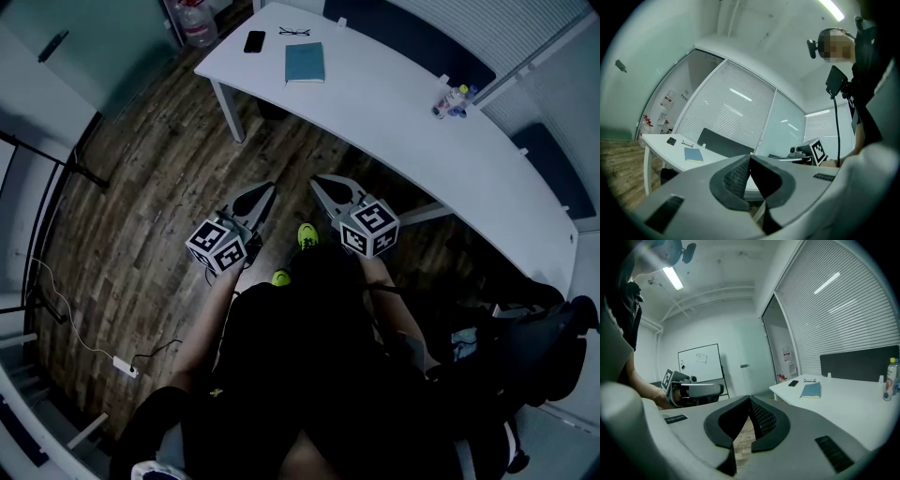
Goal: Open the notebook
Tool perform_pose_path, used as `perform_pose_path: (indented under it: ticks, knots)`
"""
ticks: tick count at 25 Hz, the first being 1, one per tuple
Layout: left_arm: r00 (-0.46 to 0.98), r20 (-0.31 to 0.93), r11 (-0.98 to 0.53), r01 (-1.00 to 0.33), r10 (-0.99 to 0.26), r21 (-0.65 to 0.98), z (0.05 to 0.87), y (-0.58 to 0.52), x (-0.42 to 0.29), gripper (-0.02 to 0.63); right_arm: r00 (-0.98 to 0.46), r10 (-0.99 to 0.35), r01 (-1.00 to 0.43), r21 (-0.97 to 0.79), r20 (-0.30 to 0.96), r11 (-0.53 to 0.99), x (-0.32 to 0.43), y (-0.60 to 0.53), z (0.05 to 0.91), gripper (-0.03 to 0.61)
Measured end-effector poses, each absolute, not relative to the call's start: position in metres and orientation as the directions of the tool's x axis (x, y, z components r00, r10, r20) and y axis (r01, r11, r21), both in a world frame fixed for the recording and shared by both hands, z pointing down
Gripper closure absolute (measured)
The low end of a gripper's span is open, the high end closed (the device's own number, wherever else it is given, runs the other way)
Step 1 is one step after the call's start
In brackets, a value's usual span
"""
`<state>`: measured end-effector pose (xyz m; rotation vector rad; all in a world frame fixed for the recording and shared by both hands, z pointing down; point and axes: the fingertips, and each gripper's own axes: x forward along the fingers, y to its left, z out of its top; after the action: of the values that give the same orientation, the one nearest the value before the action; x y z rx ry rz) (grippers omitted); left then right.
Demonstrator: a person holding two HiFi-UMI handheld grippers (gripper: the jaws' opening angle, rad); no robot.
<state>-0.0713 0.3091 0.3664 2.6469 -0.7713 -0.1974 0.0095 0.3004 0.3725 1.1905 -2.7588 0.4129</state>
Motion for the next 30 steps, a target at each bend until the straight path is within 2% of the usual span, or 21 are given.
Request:
perform_pose_path:
  ticks: [30]
  knots:
    - [0.787,0.031,-0.708,-0.571,-0.616,0.416,0.389,0.115,0.01,0.597,-0.742,-0.625,-0.67,-0.283,0.241,0.686,0.089,0.104,0.405,0.56]
